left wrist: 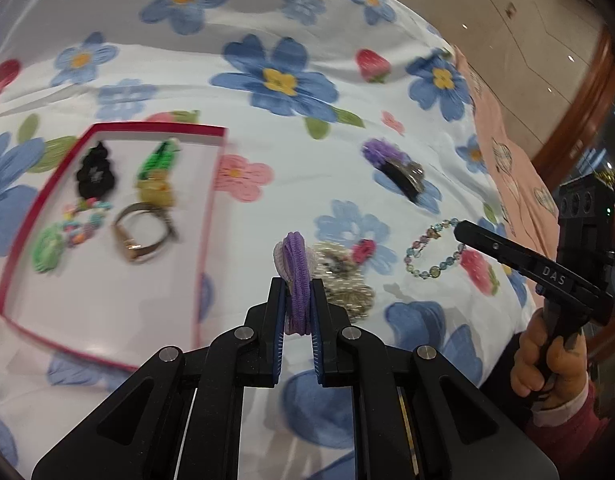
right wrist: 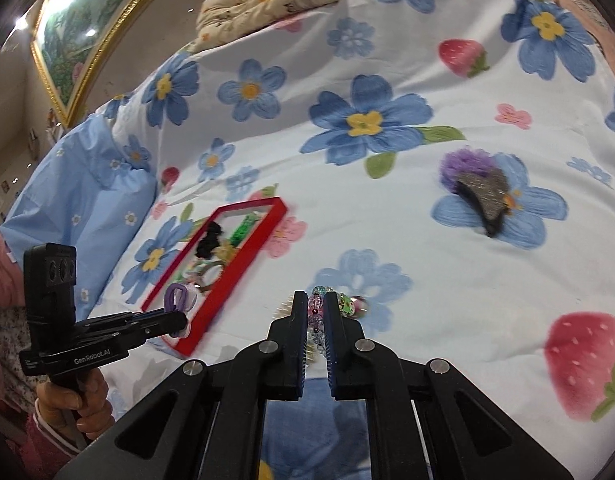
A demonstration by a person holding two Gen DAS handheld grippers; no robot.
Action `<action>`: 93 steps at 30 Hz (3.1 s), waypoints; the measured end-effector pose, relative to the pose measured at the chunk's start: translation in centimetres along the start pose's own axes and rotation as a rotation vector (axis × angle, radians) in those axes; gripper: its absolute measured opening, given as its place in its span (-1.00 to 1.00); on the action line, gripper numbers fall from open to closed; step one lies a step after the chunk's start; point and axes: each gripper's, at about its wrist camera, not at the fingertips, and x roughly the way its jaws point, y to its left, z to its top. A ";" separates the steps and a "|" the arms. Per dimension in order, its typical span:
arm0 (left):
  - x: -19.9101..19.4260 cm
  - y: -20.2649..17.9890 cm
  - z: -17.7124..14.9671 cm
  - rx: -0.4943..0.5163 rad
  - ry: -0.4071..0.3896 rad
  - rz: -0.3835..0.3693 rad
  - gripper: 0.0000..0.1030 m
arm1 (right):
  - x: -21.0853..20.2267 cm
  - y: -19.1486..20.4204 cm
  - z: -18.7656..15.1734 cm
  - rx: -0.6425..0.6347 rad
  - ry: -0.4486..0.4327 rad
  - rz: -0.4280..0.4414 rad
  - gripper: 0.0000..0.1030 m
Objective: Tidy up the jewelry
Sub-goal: 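Carry the purple hair ties and beaded bracelet in both tools into the tray, then open the left tool to release the hair ties while the right tool releases the bracelet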
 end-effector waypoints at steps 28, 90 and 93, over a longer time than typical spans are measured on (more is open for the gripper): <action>-5.5 12.4 -1.0 -0.193 -0.085 0.158 -0.81 | 8.7 14.5 2.1 -0.195 0.088 0.242 -0.86; -0.4 17.4 -0.2 -0.182 0.067 0.315 -0.25 | 20.4 16.7 -1.1 -0.316 0.372 0.124 -0.39; -0.9 17.1 -0.4 -0.192 0.055 0.306 -0.23 | 19.6 16.7 -0.8 -0.310 0.355 0.128 -0.39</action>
